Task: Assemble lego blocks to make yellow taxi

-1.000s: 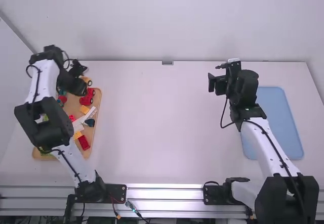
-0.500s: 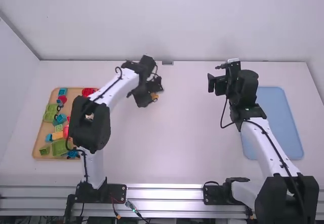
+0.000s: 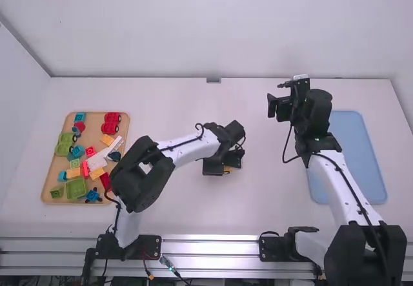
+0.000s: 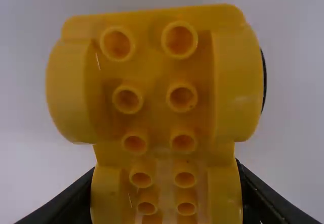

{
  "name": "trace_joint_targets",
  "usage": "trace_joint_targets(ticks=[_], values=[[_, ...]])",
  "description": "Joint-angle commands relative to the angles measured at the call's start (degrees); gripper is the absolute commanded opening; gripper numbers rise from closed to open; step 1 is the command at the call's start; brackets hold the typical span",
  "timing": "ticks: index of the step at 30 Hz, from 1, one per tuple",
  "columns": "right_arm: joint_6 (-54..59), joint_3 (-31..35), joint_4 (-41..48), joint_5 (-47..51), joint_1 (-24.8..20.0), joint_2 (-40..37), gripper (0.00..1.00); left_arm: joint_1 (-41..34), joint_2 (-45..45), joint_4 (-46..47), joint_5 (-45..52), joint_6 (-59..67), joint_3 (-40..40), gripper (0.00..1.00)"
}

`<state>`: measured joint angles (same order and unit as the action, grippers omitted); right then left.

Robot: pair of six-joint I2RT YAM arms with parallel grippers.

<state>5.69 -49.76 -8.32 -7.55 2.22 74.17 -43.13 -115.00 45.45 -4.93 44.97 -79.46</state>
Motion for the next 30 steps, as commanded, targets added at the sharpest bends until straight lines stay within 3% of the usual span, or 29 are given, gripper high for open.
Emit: trace_joint_targets(ticks=[1,6,10,11,13,15,16,17,25,30], values=[[-2.01,-1.99,0.37,-0.17,-0.72,-0.76,0.99,0.0,1.75,-0.63,1.49,2.1,1.7,0.21],[-2.93,-1.99,1.55,-0.2,-1.97,-0.79,0.99,0.96,1.75,-4.04,2.27,1.05,5.03,0.22],[-2.91,-1.99,1.99,-0.17,-1.66,-0.79,0.99,1.7,1.75,-7.19,1.09,0.87,7.43,0.28],[-2.8,-1.99,2.12,-0.13,-1.49,-0.79,0.99,1.64,1.75,-8.5,0.76,0.46,8.24,0.35],[-2.71,-1.99,2.27,-0.15,-1.27,-0.79,0.99,1.42,1.75,-9.07,0.79,0.46,8.66,0.59],[-2.69,-1.99,2.38,-0.15,-0.96,-0.79,0.99,1.42,1.77,-9.03,0.79,0.48,8.63,0.68],[-2.69,-1.99,2.38,-0.15,-0.81,-0.79,0.99,1.49,1.77,-9.03,0.76,0.5,8.5,0.79],[-2.43,-1.99,2.32,-0.17,-0.61,-0.79,0.99,1.68,1.79,-8.41,-0.37,-0.11,7.72,0.99],[-2.47,-1.99,1.46,-0.33,-0.98,-0.79,0.99,3.43,8.37,-5.07,-2.71,-2.93,3.1,0.99],[-2.49,-1.99,1.7,-0.37,-1.09,-0.79,0.99,10.43,17.84,-1.51,1.42,-3.91,3.23,0.99]])
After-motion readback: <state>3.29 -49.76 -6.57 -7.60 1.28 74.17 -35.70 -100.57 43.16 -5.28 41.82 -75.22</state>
